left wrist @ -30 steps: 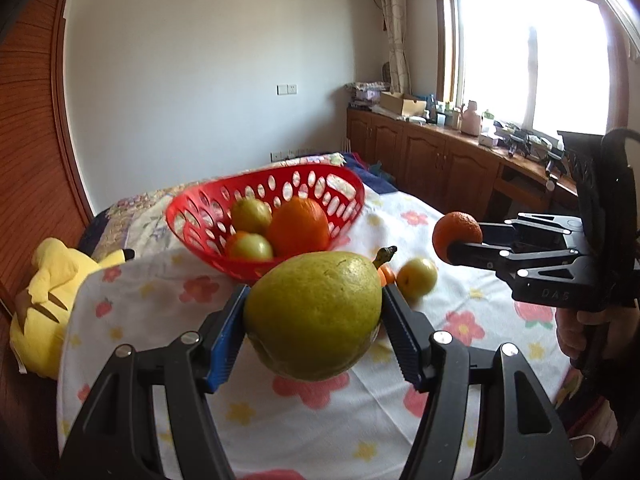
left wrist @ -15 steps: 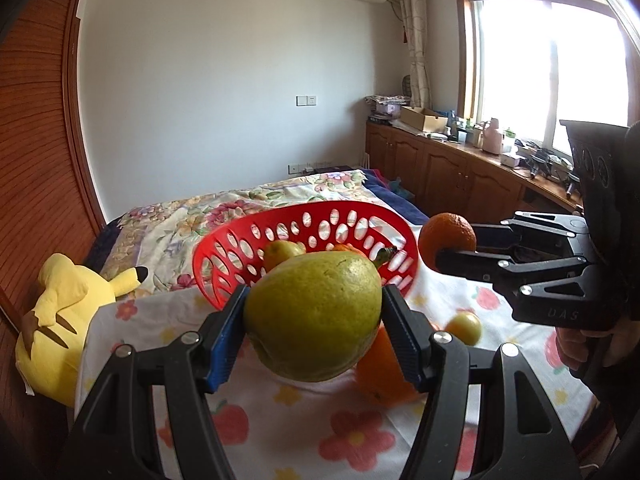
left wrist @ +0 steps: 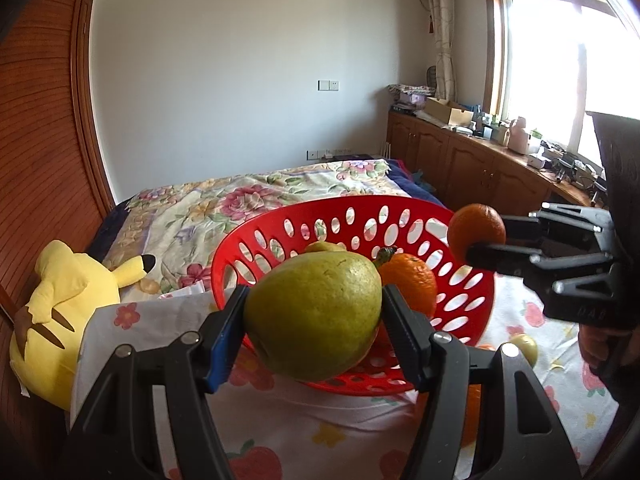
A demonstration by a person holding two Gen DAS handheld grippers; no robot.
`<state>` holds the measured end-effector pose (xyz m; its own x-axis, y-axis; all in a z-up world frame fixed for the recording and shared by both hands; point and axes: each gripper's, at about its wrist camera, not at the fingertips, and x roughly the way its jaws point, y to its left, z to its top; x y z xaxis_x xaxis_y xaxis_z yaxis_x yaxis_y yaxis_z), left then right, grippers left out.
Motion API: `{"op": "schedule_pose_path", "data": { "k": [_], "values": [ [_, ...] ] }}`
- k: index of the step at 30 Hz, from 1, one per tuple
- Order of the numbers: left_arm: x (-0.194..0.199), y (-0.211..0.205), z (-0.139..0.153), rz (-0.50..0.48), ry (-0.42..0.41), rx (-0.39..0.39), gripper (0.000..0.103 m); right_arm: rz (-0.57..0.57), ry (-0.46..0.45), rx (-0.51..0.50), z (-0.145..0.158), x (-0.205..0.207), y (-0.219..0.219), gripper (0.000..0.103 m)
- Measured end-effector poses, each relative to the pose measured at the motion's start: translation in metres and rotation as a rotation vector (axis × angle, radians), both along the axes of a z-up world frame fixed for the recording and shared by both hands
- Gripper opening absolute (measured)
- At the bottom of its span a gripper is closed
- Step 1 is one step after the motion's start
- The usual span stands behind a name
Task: Organize fruits
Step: 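Carry the pear in left gripper while right gripper carries the tangerine over the basket, then open left gripper to drop the pear while right gripper releases the tangerine into the basket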
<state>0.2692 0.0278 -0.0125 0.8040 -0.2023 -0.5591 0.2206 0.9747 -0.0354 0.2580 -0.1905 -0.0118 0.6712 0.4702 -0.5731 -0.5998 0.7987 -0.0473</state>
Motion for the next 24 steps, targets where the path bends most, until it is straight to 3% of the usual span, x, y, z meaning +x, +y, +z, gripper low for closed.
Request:
{"op": "schedule_pose_path", "data": {
  "k": [15, 24],
  "values": [
    [0.022, -0.001, -0.007, -0.003, 0.018, 0.007, 0.065, -0.032, 0.060, -0.022, -0.010, 0.061, 0.003, 0.042],
    [0.023, -0.001, -0.013, -0.006, 0.030, 0.011, 0.065, -0.053, 0.091, -0.041, -0.025, 0.071, 0.005, 0.043]
  ]
}}
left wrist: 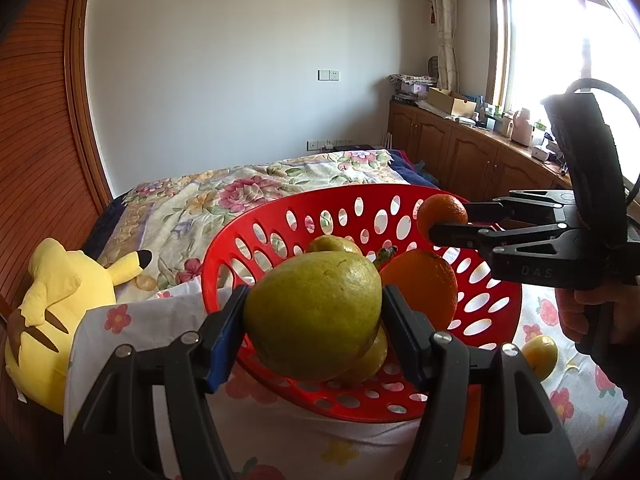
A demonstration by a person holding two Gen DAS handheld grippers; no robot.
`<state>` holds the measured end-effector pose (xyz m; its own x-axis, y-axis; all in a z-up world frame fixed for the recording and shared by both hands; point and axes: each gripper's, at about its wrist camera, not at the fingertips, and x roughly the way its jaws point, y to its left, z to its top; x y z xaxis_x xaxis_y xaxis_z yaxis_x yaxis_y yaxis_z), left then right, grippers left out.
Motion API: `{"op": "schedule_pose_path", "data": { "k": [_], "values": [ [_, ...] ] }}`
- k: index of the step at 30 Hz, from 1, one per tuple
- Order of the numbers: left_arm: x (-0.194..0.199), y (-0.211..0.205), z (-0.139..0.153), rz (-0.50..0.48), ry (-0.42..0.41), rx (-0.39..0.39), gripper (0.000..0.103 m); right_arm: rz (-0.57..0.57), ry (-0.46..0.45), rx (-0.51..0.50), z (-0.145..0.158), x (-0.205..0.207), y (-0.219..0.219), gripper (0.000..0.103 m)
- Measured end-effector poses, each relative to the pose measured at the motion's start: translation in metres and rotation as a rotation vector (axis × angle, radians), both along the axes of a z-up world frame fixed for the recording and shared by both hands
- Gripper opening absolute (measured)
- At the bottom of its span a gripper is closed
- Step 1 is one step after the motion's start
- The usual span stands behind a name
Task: Organize fruits
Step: 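Open left gripper to drop the pear while right gripper releases the tangerine into the basket, then withdraw both open grippers from the basket toward the remaining fruit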
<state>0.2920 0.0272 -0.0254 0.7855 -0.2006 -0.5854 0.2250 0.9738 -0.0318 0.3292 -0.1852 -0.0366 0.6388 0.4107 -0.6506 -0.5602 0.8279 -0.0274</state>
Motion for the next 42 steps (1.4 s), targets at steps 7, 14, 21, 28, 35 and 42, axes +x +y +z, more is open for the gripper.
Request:
{"op": "schedule_pose_path", "data": {
  "k": [7, 14, 21, 28, 35, 42],
  "values": [
    [0.000, -0.001, -0.004, 0.000, 0.010, 0.008, 0.065, -0.009, -0.008, -0.001, -0.001, -0.003, -0.003, 0.046],
    [0.003, -0.003, -0.007, 0.000, 0.021, 0.020, 0.065, -0.006, -0.028, -0.001, 0.000, -0.016, -0.005, 0.046],
    [0.007, -0.007, -0.008, 0.011, 0.037, 0.029, 0.065, 0.000, -0.052, -0.014, 0.001, -0.031, -0.009, 0.046],
    [-0.002, -0.006, 0.002, 0.015, -0.005, 0.013, 0.066, -0.002, -0.051, -0.001, 0.001, -0.040, -0.014, 0.045],
    [-0.023, -0.002, 0.008, 0.017, -0.029, 0.004, 0.066, -0.021, -0.058, 0.023, 0.006, -0.056, -0.023, 0.045],
    [-0.058, -0.002, 0.007, 0.015, -0.046, -0.006, 0.066, -0.052, -0.070, 0.053, 0.014, -0.083, -0.040, 0.045]
  ]
}}
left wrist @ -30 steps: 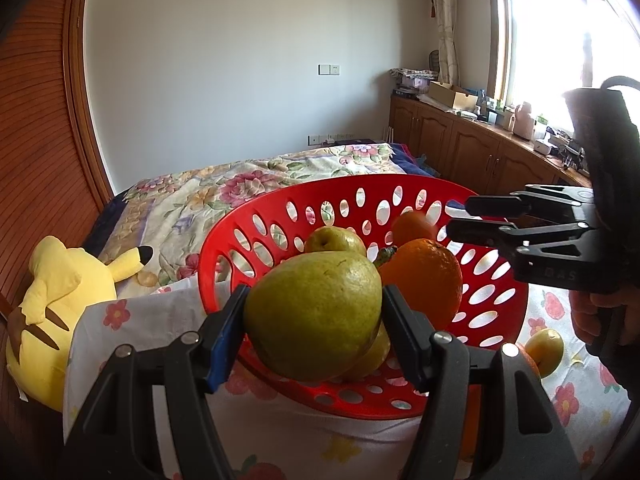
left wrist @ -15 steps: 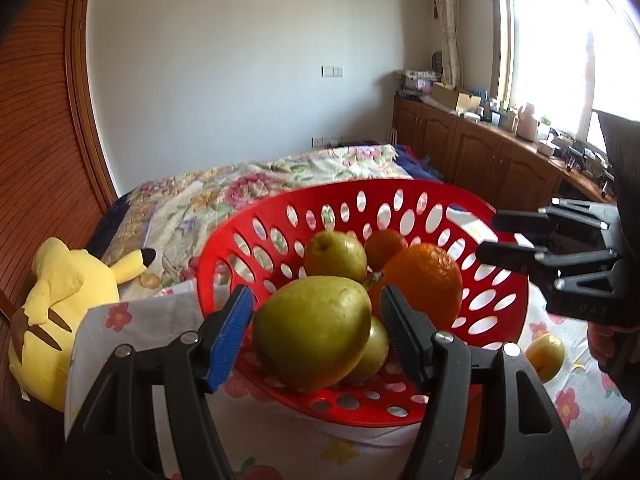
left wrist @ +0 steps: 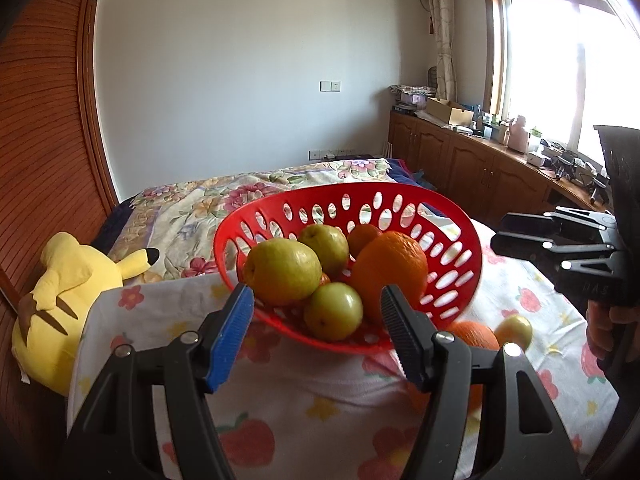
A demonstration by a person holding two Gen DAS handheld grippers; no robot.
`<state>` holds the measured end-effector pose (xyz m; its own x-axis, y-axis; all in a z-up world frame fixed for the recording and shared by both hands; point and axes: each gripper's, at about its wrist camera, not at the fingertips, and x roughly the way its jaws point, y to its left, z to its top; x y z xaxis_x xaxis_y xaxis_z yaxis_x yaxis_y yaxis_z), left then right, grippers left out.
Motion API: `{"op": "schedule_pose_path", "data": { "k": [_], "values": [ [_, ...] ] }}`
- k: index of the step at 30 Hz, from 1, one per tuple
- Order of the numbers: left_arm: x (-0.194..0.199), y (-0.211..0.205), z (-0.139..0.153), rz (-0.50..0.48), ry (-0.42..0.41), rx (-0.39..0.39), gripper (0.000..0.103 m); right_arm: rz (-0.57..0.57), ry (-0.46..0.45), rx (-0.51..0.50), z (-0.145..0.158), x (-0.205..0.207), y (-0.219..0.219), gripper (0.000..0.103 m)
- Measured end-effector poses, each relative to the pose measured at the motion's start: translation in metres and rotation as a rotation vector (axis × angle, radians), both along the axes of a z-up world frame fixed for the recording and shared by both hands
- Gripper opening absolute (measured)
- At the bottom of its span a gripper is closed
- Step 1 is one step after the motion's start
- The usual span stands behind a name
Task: Organize fruits
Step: 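Withdraw both open grippers from the basket toward the remaining fruit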
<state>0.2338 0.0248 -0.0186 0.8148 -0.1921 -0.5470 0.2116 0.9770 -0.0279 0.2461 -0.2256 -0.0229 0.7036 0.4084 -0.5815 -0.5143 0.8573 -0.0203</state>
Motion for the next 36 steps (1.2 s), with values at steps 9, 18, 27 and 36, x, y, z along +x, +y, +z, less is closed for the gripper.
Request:
{"op": "schedule_pose_path", "data": {
  "k": [9, 18, 27, 36],
  "values": [
    [-0.033, -0.010, -0.009, -0.026, -0.005, -0.006, 0.067, -0.041, 0.022, 0.020, -0.007, -0.033, -0.020, 0.046],
    [-0.055, -0.026, -0.022, -0.060, -0.011, -0.036, 0.070, -0.070, 0.100, 0.014, -0.034, -0.052, -0.036, 0.048],
    [-0.061, -0.034, -0.040, -0.053, 0.010, -0.027, 0.070, -0.079, 0.151, 0.024, -0.055, -0.057, -0.040, 0.051],
    [-0.062, -0.033, -0.044, -0.048, 0.023, -0.044, 0.070, -0.091, 0.185, 0.019, -0.066, -0.053, -0.039, 0.057]
  ]
}}
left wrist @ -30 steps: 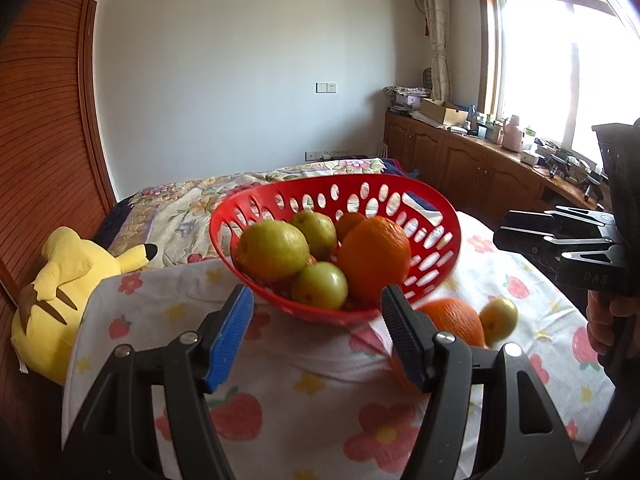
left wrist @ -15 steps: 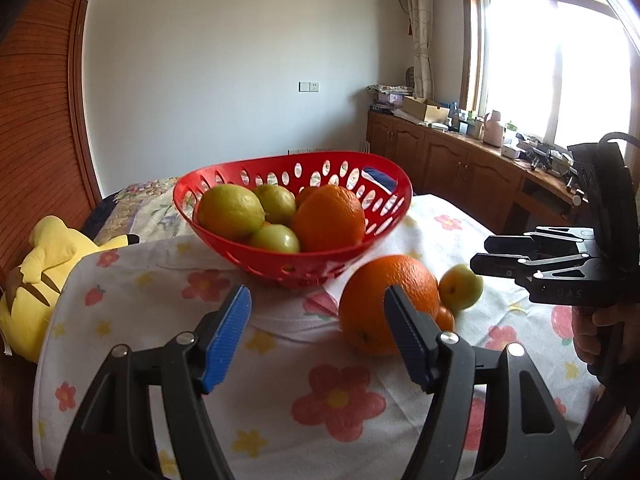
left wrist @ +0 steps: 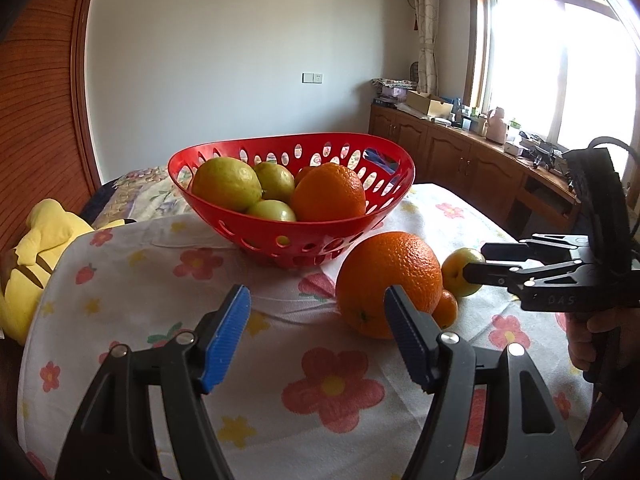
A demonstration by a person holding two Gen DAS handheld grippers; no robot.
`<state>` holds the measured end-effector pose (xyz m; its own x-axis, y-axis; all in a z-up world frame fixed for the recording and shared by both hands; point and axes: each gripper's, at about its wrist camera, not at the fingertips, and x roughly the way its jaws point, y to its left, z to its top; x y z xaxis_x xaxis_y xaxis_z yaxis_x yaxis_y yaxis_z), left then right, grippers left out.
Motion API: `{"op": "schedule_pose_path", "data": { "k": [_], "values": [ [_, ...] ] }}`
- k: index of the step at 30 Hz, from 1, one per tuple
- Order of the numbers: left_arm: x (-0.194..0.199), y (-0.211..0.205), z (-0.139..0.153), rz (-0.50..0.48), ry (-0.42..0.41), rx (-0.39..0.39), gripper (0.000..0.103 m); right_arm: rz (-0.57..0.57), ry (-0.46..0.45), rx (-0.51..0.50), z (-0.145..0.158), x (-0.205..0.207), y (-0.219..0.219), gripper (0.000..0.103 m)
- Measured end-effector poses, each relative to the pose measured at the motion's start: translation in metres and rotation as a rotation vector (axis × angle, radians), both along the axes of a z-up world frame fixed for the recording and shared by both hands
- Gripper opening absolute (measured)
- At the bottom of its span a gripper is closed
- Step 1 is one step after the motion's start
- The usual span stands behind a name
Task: Organize fruits
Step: 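Withdraw both open grippers from the basket toward the remaining fruit, then close left gripper on the large orange while right gripper grasps the pale yellow fruit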
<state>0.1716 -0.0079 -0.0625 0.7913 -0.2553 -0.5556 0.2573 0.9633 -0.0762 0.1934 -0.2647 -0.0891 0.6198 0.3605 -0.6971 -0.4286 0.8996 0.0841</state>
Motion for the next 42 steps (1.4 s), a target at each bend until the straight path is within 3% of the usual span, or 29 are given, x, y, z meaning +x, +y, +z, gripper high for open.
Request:
{"op": "schedule_pose_path", "data": {
  "k": [8, 18, 32, 42],
  "values": [
    [0.000, -0.006, 0.001, -0.006, 0.000, 0.013, 0.071, -0.008, 0.036, -0.014, -0.011, 0.006, 0.004, 0.062],
    [0.006, -0.019, 0.003, -0.023, 0.011, 0.015, 0.072, 0.002, 0.061, -0.003, -0.017, 0.011, 0.001, 0.060],
    [0.027, -0.045, 0.010, -0.083, 0.039, 0.014, 0.073, 0.029, 0.022, -0.011, -0.007, -0.015, -0.008, 0.059],
    [0.040, -0.051, 0.005, -0.092, 0.085, 0.000, 0.073, 0.006, 0.017, -0.038, -0.017, -0.019, -0.014, 0.059]
  ]
}}
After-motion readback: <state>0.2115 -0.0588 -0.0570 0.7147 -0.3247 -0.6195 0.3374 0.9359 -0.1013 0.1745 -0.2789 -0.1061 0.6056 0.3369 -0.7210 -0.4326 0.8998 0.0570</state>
